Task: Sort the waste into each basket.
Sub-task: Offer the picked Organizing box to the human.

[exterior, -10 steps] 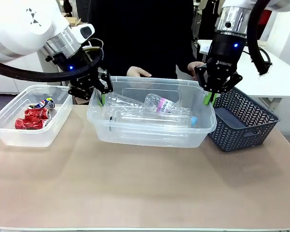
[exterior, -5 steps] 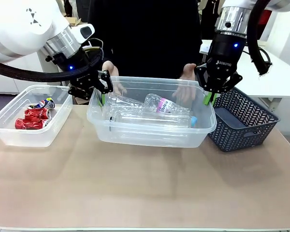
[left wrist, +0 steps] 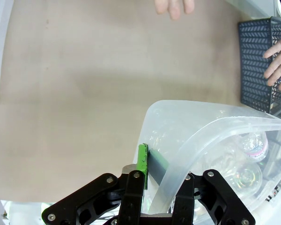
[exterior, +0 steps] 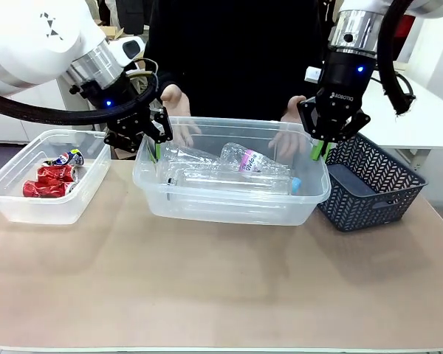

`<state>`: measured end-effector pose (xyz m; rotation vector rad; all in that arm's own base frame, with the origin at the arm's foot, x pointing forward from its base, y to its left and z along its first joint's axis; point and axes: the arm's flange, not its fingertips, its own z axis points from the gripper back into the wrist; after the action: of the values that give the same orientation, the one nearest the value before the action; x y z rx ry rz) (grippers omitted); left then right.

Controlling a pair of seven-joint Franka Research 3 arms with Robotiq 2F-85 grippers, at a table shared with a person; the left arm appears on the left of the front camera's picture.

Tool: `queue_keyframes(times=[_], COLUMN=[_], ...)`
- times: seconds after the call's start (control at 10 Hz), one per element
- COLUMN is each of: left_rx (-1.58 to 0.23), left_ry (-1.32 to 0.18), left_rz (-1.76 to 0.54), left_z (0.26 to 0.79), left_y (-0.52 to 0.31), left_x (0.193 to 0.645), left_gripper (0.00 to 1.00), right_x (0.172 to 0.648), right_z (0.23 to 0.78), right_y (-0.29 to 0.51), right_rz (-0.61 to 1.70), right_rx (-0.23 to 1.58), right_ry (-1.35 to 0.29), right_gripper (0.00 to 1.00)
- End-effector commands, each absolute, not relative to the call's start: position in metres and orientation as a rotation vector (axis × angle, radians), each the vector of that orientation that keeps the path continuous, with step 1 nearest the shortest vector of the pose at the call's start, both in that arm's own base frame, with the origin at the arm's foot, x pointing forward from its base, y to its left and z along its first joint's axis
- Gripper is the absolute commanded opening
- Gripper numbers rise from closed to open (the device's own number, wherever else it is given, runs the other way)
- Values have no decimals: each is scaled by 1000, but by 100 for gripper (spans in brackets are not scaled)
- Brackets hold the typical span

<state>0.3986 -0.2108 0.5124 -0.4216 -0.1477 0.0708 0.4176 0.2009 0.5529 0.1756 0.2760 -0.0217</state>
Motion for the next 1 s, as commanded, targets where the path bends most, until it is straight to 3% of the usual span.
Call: queue_keyframes(times=[0.0, 0.4, 0.9], left_rx=[-397, -455, -445], left_ry=[-153, -154, -123], left_rz=[98, 93, 155], left_z=[523, 553, 539], left_y=[-208, -200, -186], left_x=[414, 477, 554], left_gripper=[6, 6, 6], right_x=[434, 496, 552], right_z=[558, 570, 560], right_y=[207, 224, 209], right_rz=[-7, 18, -56], right_rx=[120, 90, 206], right_ry=[319, 366, 398], right_gripper=[8, 8, 8])
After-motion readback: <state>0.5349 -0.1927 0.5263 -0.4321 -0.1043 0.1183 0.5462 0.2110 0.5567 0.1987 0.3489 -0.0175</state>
